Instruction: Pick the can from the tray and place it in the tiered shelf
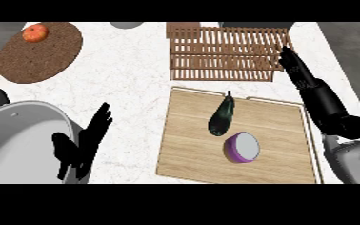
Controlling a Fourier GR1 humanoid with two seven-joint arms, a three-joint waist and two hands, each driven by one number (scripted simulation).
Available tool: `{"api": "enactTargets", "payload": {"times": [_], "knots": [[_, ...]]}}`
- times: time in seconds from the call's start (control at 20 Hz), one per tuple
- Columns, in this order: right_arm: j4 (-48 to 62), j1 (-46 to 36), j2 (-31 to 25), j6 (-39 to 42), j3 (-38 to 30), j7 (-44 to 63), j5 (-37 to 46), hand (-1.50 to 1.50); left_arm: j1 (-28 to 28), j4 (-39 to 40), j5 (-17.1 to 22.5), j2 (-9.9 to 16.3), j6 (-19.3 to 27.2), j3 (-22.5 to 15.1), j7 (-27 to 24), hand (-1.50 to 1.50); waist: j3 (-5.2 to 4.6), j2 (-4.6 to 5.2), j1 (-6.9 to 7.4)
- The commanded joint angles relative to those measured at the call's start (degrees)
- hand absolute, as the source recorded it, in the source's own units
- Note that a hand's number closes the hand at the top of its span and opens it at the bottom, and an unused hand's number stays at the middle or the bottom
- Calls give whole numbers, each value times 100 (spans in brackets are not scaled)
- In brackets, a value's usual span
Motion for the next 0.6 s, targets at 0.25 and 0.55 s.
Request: {"api": "enactTargets", "payload": {"times": [0.25,0.55], "knots": [[-693,1445,-657,-1001,-1753,-52,-329,150,-231,161,127,477,481,965,1087,0,203,-134,-452],[-639,3071,-475,-1253,-1924,637,-482,-150,-293,288,330,493,-113,1164,1290,0,194,-85,-212]]}}
